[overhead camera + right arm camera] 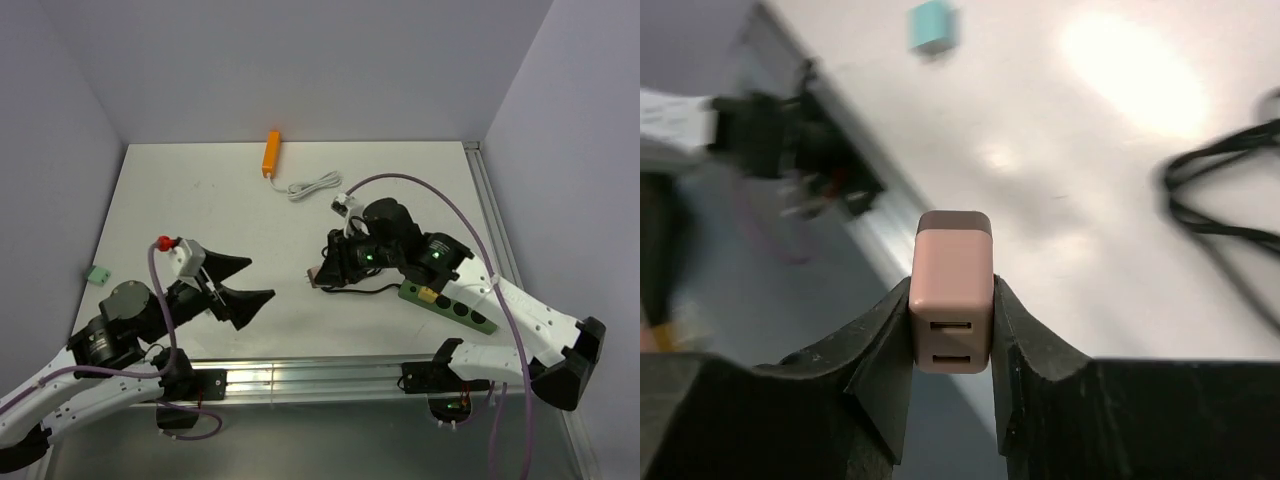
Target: Insert the plug
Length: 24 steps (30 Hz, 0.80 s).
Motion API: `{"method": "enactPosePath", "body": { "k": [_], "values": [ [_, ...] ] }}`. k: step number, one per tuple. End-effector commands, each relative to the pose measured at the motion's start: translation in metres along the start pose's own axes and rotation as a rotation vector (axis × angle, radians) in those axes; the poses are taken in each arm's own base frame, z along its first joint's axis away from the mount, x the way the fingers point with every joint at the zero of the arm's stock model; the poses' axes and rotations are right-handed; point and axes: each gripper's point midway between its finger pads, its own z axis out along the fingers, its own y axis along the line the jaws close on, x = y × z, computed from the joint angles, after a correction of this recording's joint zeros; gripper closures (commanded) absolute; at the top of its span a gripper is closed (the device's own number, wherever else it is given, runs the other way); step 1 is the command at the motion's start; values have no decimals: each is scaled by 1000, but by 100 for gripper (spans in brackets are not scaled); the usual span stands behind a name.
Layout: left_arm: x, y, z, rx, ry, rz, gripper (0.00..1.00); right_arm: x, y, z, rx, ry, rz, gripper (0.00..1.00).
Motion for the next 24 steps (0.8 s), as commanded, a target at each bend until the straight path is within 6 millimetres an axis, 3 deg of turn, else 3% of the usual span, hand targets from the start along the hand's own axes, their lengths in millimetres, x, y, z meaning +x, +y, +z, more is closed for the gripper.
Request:
{"method": "enactPosePath", "body": {
  "k": [1, 5, 9, 13, 19, 21, 22, 24],
  "values": [
    [-17, 42, -17, -283, -107, -232, 1, -11, -55, -23, 246, -129, -239, 100],
    [-10, 61, -24, -408, -131, -336, 0, -18, -99, -48, 462, -207, -414, 100],
    [0, 46, -9, -311, -120, -379, 1, -8, -130, -59, 552, -94, -653, 100],
    [28, 35, 11, -234, -82, -462, 5, 10, -174, -78, 690, 95, -641, 100],
    [56, 14, 25, -86, -55, -544, 8, 80, -221, -111, 763, 476, -695, 100],
    [56, 6, 25, -36, -53, -560, 9, 111, -228, -121, 713, 605, -674, 100],
    [57, 3, 26, -19, -50, -568, 9, 133, -227, -116, 643, 648, -661, 100],
    [61, -3, 23, 16, -35, -580, 10, 153, -224, -119, 599, 662, -652, 100]
  ]
}}
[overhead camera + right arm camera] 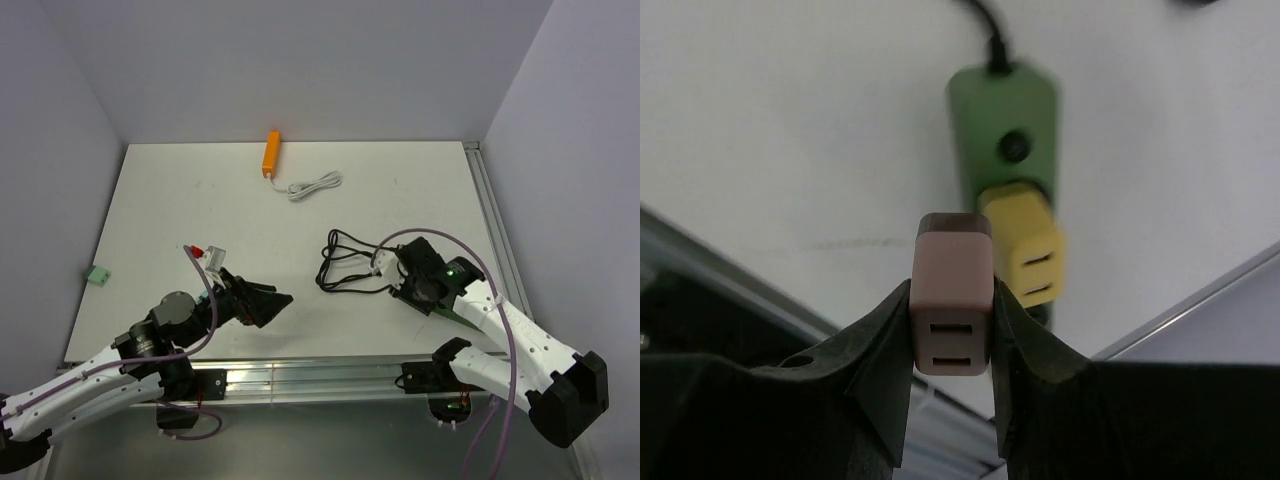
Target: Insert the plug
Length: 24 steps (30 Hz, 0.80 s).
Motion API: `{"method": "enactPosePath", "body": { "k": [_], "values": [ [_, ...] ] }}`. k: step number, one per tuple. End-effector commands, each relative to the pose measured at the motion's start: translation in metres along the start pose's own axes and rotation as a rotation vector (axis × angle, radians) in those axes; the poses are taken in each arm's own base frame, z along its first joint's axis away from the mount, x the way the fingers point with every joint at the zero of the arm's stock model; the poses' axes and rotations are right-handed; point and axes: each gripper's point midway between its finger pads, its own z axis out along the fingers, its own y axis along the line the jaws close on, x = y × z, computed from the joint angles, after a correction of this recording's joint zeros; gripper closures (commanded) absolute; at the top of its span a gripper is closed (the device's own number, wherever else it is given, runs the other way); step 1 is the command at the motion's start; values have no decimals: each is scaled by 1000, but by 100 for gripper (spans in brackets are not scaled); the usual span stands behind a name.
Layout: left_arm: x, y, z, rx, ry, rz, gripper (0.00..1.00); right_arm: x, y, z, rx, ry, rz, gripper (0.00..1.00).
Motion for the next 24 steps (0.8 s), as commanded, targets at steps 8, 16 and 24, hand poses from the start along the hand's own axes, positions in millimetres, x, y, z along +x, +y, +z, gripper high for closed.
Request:
{"method": "enactPosePath", "body": {
  "k": [8, 16, 24],
  "values": [
    [-15, -36, -19, 177, -38, -21, 8, 56, 19, -30, -101, 98, -96, 100],
    [-20, -30, -30, 179, -85, -9, 8, 80, -30, -23, 45, 217, -69, 100],
    [-23, -34, -34, 205, -104, -24, 8, 54, -49, -18, -31, 182, -128, 100]
  ]
}}
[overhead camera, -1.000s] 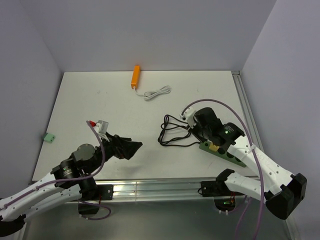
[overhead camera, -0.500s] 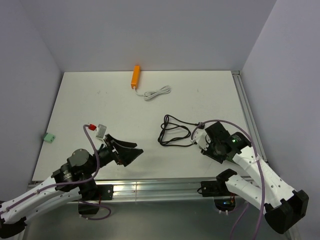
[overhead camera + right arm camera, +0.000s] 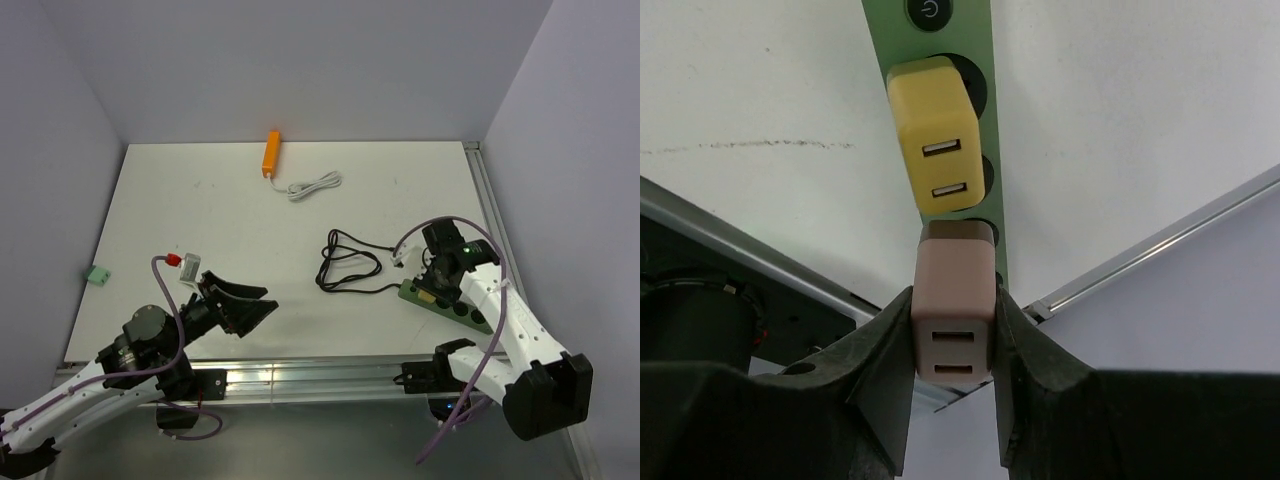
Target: Insert the plug
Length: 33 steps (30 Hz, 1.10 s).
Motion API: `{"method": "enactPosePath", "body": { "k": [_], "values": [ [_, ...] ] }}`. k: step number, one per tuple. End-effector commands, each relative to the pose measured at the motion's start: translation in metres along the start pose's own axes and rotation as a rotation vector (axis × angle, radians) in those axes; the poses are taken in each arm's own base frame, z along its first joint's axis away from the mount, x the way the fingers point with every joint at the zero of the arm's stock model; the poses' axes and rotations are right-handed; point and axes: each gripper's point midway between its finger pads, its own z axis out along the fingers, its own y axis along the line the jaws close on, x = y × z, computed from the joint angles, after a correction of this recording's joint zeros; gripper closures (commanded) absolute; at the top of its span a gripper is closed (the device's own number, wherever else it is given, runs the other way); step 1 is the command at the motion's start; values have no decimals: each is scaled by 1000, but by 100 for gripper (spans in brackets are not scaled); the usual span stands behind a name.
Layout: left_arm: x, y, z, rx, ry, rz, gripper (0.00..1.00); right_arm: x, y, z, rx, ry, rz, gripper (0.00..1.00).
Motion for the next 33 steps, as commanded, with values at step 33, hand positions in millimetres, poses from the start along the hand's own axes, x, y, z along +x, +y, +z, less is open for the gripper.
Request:
{"method": "enactPosePath", "body": {
  "k": [33],
  "values": [
    [-10, -14, -7, 60, -38, -5, 7, -7, -13, 31, 1, -88, -85, 100]
  ]
}}
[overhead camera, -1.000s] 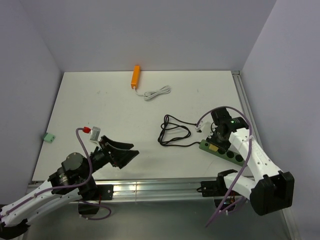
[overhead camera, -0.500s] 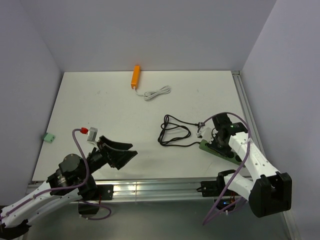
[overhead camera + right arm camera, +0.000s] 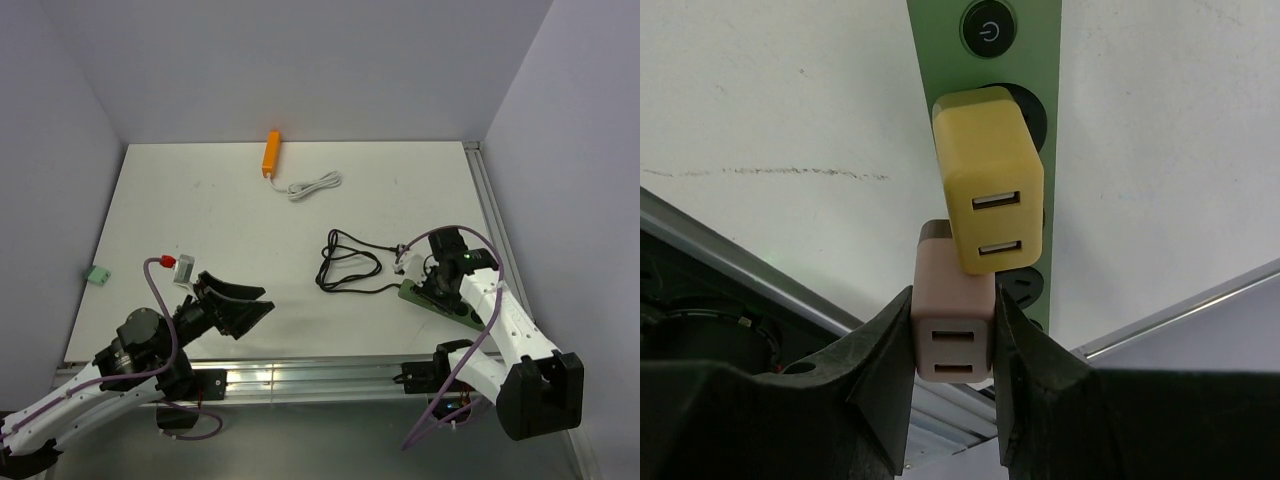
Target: Insert the plug
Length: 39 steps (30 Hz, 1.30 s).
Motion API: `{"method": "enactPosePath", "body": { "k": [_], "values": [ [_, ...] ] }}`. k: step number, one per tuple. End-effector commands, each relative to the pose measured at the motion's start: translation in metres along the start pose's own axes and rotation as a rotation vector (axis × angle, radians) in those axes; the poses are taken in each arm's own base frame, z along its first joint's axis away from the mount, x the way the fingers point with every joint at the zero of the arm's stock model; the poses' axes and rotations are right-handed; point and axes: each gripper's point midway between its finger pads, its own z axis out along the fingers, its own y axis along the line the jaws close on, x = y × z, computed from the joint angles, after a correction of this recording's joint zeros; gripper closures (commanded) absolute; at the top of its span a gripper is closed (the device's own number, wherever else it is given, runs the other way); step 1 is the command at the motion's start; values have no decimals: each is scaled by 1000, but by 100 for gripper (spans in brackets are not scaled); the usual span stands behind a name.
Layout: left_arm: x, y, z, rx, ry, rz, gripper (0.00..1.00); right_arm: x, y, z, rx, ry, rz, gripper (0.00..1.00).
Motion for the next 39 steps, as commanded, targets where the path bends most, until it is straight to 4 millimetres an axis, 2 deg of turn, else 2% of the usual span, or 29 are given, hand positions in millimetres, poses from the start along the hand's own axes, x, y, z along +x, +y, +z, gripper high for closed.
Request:
{"method": "enactPosePath", "body": {
  "k": [1, 16, 23, 33, 39],
  "values": [
    [-5, -8, -2, 31, -19, 0, 7, -9, -28, -3, 99, -39, -86, 100],
    [0, -9, 2, 51, -2, -3, 7, 0, -27, -15, 136, -62, -71, 100],
    [-1, -9, 1, 47, -3, 3, 7, 4, -22, -2, 105, -44, -72, 100],
    [-5, -11, -3, 54, -17, 4, 6, -1, -21, 6, 85, -58, -70, 100],
    [-3, -10, -3, 55, -14, 2, 7, 0, -16, 4, 47, -49, -80, 100]
  ]
}}
